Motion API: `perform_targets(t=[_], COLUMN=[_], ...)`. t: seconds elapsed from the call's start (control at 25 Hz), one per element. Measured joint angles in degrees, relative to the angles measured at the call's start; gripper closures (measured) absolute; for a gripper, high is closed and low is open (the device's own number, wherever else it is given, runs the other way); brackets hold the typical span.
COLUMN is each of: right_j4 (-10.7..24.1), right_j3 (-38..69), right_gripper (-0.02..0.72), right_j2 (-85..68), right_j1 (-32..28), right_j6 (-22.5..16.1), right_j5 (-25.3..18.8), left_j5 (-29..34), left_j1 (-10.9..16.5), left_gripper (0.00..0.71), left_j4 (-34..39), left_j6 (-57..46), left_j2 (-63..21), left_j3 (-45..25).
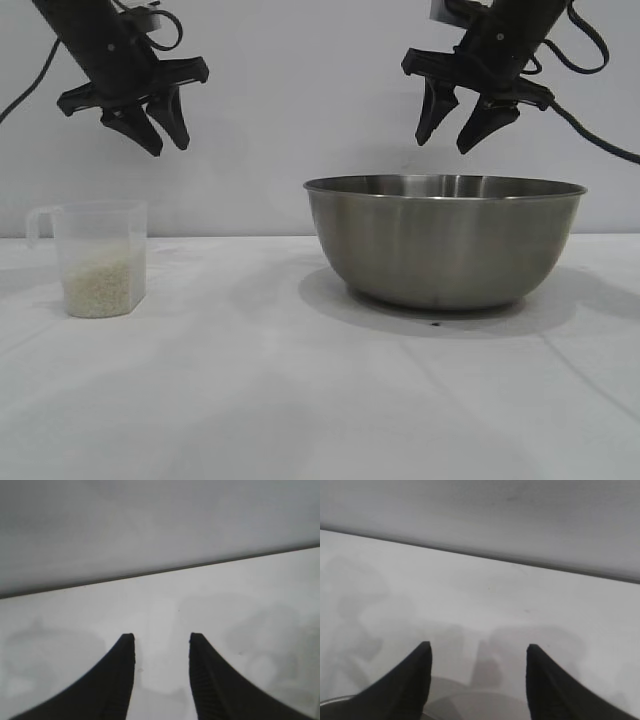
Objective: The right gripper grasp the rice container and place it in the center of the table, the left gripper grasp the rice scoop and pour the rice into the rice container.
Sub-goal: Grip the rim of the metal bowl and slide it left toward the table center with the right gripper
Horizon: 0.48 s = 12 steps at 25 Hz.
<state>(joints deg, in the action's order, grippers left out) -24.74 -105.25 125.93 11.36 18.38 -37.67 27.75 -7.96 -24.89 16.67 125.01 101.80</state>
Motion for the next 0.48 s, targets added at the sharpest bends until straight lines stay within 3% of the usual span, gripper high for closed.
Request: perform_targets(t=[0.28,0.48], right_j4=[0.00,1.34], right_j3=[0.00,0.00], right_gripper=[0.356,0.356], right_j2=[0.00,-0.49], right_j1=[0.00,-0.78], right_j6=[0.00,0.46], right_j5=[-0.76,-6.37], left_j5=[0.00,0.47], left_j1=[0.00,0.00], left_gripper=[0.481,0.481], left_j4=[0.00,0.11], left_j6=[-0.11,-0.11], left_j2=[0.00,0.00], left_j3=[0.00,0.00])
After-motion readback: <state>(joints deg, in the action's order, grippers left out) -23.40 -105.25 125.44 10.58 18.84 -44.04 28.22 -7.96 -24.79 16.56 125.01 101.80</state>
